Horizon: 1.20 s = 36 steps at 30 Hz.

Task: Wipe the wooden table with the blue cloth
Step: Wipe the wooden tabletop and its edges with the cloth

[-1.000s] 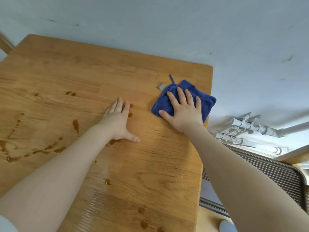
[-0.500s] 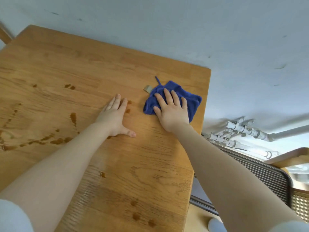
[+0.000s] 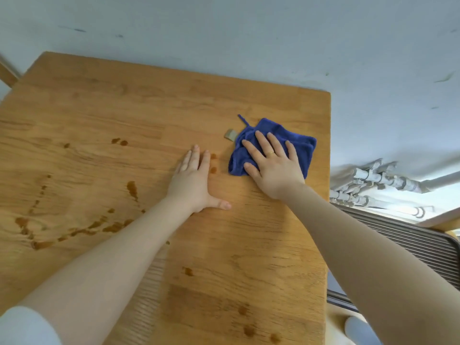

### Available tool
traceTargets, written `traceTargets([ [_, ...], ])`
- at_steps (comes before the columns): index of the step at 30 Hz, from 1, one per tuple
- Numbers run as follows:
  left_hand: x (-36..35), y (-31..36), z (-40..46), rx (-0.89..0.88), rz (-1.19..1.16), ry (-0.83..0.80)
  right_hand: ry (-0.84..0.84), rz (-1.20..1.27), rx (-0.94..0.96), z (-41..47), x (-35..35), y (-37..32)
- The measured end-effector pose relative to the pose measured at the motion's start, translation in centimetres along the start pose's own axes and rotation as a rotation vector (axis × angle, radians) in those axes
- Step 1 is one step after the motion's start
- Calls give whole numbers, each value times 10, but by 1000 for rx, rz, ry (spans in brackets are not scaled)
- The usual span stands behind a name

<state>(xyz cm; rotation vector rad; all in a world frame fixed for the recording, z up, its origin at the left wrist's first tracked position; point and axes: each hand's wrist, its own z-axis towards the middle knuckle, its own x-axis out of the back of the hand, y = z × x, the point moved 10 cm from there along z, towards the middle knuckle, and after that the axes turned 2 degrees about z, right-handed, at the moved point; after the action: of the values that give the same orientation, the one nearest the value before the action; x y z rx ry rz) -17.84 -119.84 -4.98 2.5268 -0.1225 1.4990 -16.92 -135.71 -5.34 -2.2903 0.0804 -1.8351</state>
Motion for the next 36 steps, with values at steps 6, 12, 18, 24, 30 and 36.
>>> traceTargets([
  [6, 3, 1, -4, -52, -77, 28, 35, 50, -170, 18, 1, -5],
  [12, 18, -18, -8, -152, -359, -78, -18, -45, 27, -44, -21, -72],
  [18, 27, -65, -20, -206, -133, -16, 15, -48, -76, 10, -10, -56],
  [24, 26, -106, -17, -140, 46, -14, 24, -27, -195, 17, -14, -79],
  [30, 31, -117, -6, -85, 49, 24, -53, -62, 71, -9, -23, -115],
  [36, 21, -124, 0, -80, 118, -11, 23, 11, -169, 64, -6, -73],
])
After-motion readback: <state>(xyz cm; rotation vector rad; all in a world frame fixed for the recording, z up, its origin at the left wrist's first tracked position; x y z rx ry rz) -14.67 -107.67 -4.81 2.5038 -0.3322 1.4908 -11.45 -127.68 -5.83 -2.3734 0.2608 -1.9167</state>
